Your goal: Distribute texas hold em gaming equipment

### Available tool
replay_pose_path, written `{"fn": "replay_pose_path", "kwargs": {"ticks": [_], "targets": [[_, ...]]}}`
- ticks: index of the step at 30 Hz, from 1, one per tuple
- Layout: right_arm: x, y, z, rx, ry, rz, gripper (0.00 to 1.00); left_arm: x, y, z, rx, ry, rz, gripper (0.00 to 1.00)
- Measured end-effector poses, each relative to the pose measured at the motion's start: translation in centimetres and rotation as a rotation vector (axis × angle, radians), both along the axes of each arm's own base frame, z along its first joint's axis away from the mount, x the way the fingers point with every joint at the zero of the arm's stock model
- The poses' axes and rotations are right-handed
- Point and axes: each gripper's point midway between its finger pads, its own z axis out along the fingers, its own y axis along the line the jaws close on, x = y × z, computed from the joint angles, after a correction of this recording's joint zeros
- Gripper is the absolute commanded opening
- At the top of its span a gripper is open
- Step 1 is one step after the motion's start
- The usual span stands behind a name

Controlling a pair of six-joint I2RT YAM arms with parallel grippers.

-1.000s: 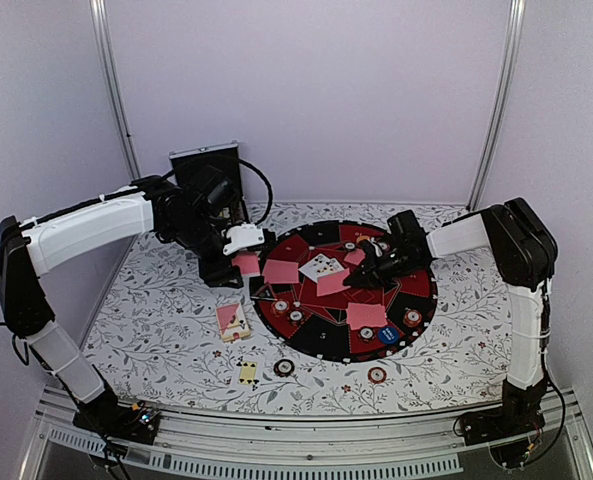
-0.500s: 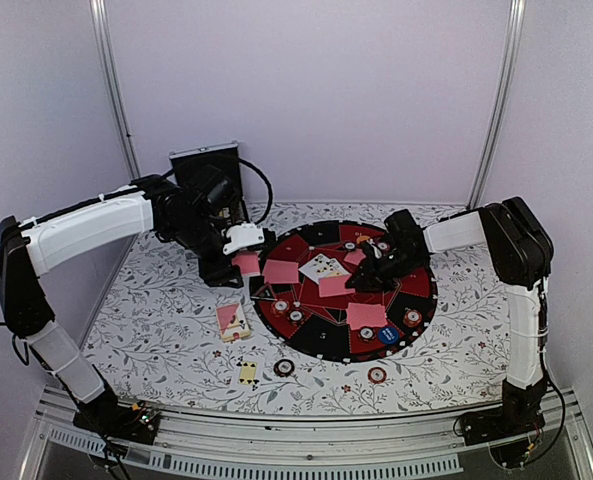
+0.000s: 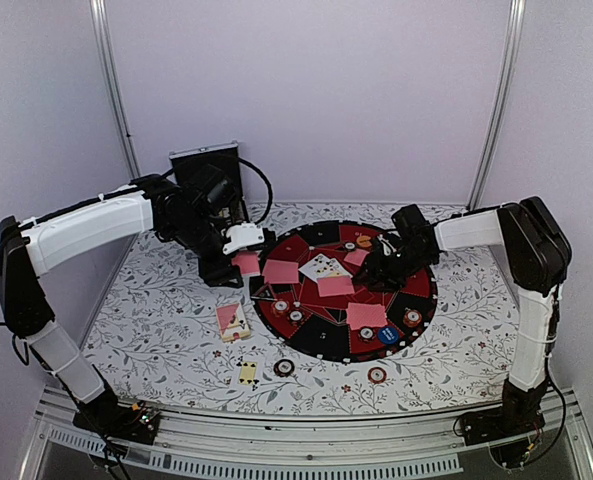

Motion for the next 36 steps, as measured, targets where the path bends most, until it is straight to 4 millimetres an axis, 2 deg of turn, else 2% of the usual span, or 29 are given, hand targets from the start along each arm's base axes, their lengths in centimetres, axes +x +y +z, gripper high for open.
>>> {"fn": "replay_pose_path", "kwargs": {"ticks": [7, 13, 24, 36], "targets": [[-2.2, -1.4, -0.1, -0.041, 0.005, -0.015, 0.6, 0.0, 0.0, 0.0, 0.001, 0.001, 0.0, 0.0], [-2.8, -0.6, -0.1, -0.034, -0.011, 0.006, 0.59, -0.1, 0.0, 0.0, -0.001, 0.003, -0.001, 0.0], [-4.4, 1.9, -0.3, -0.027, -0.03, 0.077, 0.56, -0.1, 0.0, 0.0, -0.001, 0.003, -0.001, 0.0], [-6.5, 1.9, -0.6, -0.012, -0.054, 0.099, 0.55, -0.1, 0.0, 0.0, -0.001, 0.004, -0.001, 0.0]]}}
